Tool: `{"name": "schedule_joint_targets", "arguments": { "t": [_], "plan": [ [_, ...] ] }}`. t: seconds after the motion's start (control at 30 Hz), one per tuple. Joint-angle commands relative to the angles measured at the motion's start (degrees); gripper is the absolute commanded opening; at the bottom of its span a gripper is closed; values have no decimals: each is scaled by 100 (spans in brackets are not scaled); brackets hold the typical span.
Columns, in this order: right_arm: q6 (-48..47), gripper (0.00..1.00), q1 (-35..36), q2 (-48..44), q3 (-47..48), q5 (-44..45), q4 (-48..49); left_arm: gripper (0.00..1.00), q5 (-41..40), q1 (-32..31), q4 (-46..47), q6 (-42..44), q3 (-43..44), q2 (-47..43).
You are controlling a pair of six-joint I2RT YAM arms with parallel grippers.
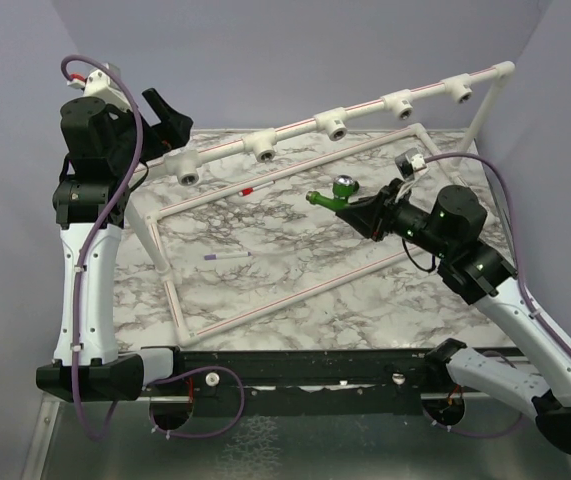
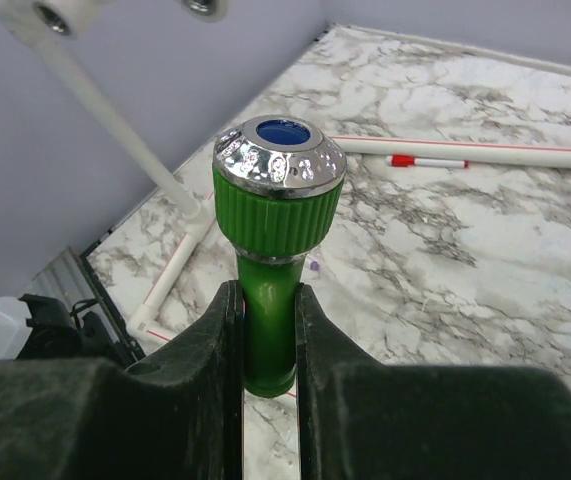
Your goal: Install the water faucets
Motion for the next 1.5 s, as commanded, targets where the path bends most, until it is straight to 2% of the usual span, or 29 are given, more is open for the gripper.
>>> {"name": "schedule_joint_targets", "arguments": {
  "t": [0.0,0.33,0.63,0.87,1.0,1.17,1.47],
  "plan": [
    [-288,0,460,-139,-128,152,952,98,-467,-20,417,261,-65,3],
    [-1291,0,1758,-32,-388,1537,1982,96,-1136,-29,1182,746,-817,-36],
    [-2001,1,2426,195,-411,2883,2201,96,-834,-99,2038,1400,-1593,-5],
    [-2519,0,2986,501,-150,3972,2432,96,-1006,-292,2545,1700,-2079,118],
    [-2604,1,3278,719,68,4573,2439,95,-1036,-302,2550,1616,-2079,272],
    [-2898,0,3683,961,80,5379,2919,95,-1202,-306,2405,1519,-2087,432],
    [-3408,0,3775,1403,-244,5618,4320,94,-1078,-307,2303,1311,-2120,625]
  ]
}}
